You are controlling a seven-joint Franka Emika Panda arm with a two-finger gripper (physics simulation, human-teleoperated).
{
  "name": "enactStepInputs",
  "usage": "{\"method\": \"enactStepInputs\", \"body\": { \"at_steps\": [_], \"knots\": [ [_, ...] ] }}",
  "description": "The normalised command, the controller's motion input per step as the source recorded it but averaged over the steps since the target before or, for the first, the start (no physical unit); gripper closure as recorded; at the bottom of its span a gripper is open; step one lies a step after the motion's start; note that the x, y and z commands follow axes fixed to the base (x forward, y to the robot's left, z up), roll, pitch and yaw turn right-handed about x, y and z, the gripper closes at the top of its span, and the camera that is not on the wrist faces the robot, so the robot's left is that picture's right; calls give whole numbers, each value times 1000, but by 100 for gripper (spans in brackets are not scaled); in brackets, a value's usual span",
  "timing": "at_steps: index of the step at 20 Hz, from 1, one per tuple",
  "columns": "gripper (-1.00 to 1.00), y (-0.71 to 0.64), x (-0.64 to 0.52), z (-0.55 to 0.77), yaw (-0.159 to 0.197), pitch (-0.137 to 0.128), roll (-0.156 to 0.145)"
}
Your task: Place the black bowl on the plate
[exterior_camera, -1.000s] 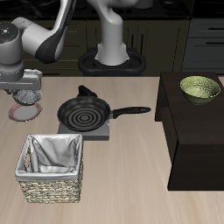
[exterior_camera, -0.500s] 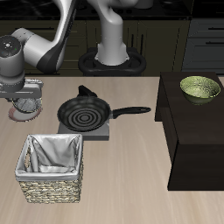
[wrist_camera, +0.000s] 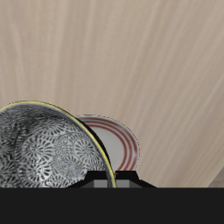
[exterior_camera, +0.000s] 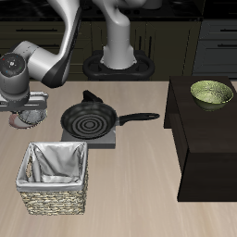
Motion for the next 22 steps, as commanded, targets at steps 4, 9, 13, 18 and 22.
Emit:
{"method": "enactStepInputs", "body": {
  "at_steps": [4, 9, 13, 18, 22],
  "knots": [
    [100, -175, -184, -108, 8, 16, -16],
    [100, -73, -39, -137, -5, 40, -22],
    [100, -17, -3, -116, -9, 61, -22],
    [-100, 187, -91, -44, 47, 19, 43],
    [-100, 86, -5, 70, 22, 1, 29]
  ]
}}
